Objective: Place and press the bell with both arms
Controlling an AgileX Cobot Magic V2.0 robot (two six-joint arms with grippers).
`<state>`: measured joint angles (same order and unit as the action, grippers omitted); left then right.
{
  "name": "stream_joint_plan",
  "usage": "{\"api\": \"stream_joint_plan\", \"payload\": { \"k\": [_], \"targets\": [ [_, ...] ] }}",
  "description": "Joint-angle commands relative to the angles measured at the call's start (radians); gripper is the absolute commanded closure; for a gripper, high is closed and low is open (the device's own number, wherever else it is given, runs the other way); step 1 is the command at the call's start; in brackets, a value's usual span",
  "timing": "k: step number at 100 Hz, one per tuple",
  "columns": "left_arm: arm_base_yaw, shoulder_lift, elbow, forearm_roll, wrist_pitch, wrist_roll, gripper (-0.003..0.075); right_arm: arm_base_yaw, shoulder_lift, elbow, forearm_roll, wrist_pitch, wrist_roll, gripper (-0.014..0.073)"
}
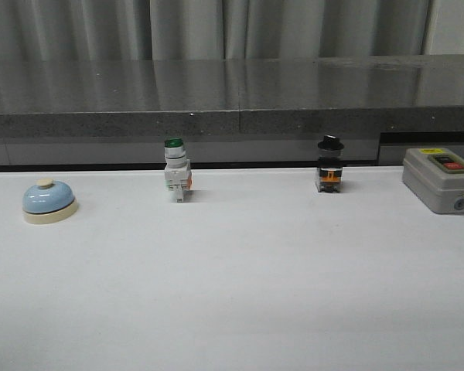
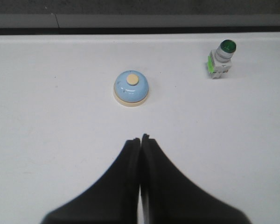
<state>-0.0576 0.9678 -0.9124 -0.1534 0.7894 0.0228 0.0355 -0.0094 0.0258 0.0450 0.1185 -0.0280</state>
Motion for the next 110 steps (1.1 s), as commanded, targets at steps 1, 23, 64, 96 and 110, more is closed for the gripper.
{"api": "stream_joint_plan", "payload": {
  "k": [1, 23, 64, 96, 110],
  "targets": [
    [0.0, 0.02, -0.035, -0.02, -0.056, -0.009, 0.0741, -0.007, -0.02, -0.014, -0.004, -0.085, -0.002, 0.0654],
    [0.0, 0.034, -0.035, -0.03, -0.058, 0.031, 0.0731, -0.007, -0.02, -0.014, -0.004, -0.085, -0.002, 0.0654],
    [0.0, 0.034, -0.035, -0.072, -0.071, 0.076, 0.0021, -0.007, -0.02, -0.014, -0.004, -0.085, -0.002, 0.0654],
    [0.0, 0.053, -0.046, -0.078, -0.157, 0.076, 0.0052, -0.007, -0.02, -0.014, -0.004, -0.085, -0.002, 0.0654],
    [0.0, 0.138, -0.111, -0.09, -0.13, 0.076, 0.0052, -0.007, -0.02, -0.014, -0.004, -0.085, -0.002, 0.0654]
  ]
}}
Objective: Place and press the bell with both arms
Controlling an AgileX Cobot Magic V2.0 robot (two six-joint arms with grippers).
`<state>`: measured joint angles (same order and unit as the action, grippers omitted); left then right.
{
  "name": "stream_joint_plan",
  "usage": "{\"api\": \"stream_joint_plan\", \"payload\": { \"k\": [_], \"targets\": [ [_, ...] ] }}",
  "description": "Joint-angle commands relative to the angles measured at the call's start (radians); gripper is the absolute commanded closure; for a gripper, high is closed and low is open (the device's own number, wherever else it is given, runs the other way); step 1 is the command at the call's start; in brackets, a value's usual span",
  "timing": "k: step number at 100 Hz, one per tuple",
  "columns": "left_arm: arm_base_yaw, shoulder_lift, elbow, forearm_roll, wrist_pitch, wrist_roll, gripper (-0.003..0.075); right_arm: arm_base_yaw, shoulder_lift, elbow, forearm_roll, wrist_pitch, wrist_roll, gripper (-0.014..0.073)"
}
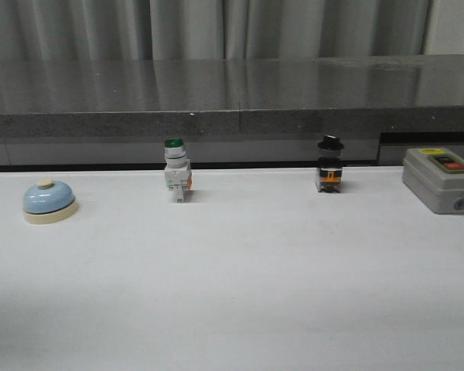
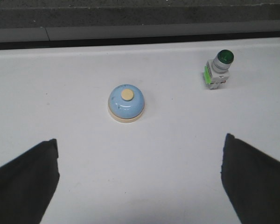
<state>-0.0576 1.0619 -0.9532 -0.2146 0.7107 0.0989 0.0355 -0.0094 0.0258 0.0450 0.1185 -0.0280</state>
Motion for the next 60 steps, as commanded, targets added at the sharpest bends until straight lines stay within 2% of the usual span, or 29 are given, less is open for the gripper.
{"api": "stream_joint_plan", "payload": {
  "k": [1, 60],
  "targets": [
    [0.0, 0.049, -0.074, -0.029, -0.049, 0.0, 0.0052, -0.007, -0.02, -0.014, -0.004, -0.085, -0.002, 0.0654],
    [-0.041, 0.59, -0.413, -0.022, -0.032, 0.023, 0.0071, -0.007, -0.02, -0.014, -0.004, -0.085, -0.002, 0.0654]
  ]
}}
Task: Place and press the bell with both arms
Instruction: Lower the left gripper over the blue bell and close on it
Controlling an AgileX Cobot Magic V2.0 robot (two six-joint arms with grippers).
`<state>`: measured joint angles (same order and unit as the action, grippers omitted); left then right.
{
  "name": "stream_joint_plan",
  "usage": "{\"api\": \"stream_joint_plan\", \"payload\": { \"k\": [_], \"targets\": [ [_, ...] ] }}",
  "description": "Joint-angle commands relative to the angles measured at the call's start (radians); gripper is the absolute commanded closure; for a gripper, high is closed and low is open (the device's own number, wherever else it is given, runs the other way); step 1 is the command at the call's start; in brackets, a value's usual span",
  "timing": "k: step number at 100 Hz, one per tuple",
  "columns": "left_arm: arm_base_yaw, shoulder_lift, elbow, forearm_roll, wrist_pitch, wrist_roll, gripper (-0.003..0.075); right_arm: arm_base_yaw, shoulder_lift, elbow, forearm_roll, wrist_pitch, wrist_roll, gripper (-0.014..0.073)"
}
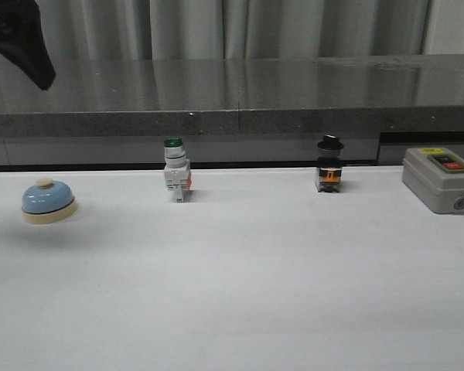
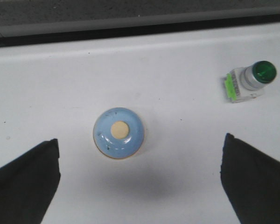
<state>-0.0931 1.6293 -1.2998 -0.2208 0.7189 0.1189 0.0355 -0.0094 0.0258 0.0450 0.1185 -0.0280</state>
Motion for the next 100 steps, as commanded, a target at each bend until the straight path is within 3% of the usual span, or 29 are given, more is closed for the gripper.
{"api": "stream_joint_plan", "payload": {
  "k": [1, 50, 100],
  "targets": [
    [-0.005, 0.032, -0.068, -0.016, -0.04, 0.003, 0.0071, -0.007, -0.02, -0.014, -0.004, -0.085, -0.002, 0.0654],
    [-0.005, 0.26, -0.121, -0.012, -0.067, 0.003, 0.0071, -0.007, -0.019, -0.014, -0.004, -0.085, -0.002, 0.0654],
    [-0.005, 0.366, -0.121, -0.012, -0.115, 0.003, 0.0073, -0.007, -0.019, -0.014, -0.004, -0.085, -0.002, 0.0654]
  ]
}}
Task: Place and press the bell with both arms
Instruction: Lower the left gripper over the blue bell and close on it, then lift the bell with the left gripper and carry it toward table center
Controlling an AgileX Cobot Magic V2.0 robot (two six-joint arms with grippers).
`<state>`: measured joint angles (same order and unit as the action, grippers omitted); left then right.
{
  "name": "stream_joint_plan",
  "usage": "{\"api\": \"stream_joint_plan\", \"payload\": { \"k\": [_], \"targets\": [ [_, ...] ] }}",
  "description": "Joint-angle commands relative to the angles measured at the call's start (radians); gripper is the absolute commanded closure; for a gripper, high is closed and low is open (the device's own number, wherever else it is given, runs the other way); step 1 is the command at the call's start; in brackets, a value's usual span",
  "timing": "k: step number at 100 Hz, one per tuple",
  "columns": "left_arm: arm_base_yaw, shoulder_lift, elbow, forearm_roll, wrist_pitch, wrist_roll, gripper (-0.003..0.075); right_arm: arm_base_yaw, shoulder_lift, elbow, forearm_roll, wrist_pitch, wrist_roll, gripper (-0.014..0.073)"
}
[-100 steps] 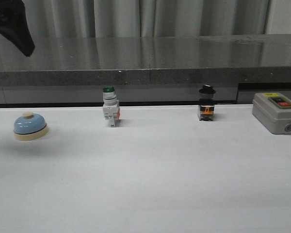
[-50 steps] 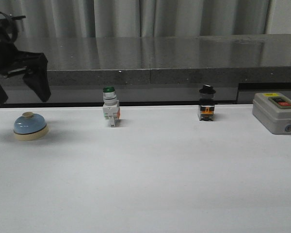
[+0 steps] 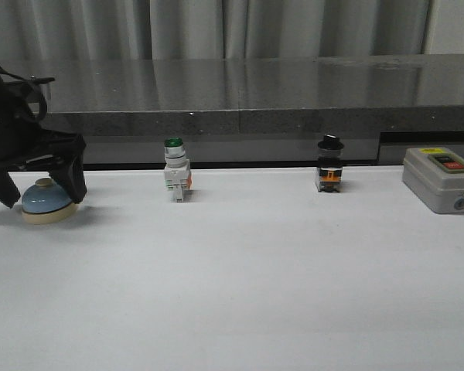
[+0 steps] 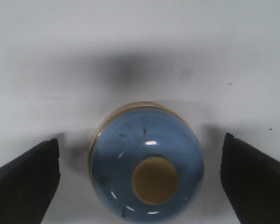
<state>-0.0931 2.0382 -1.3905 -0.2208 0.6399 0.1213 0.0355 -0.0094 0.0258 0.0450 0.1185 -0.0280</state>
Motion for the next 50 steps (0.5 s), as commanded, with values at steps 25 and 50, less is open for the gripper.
{"api": "stream_joint_plan", "payload": {
  "k": [25, 50],
  "targets": [
    [-0.005, -0.043, -0.03, -0.012, -0.034, 0.002, 0.0199, -0.007, -0.019, -0.014, -0.004, -0.085, -0.002, 0.0654],
    [-0.005, -0.043, -0.03, -0.012, -0.025, 0.003, 0.0441, -0.007, -0.019, -0.014, -0.004, -0.085, -0.002, 0.0654]
  ]
}}
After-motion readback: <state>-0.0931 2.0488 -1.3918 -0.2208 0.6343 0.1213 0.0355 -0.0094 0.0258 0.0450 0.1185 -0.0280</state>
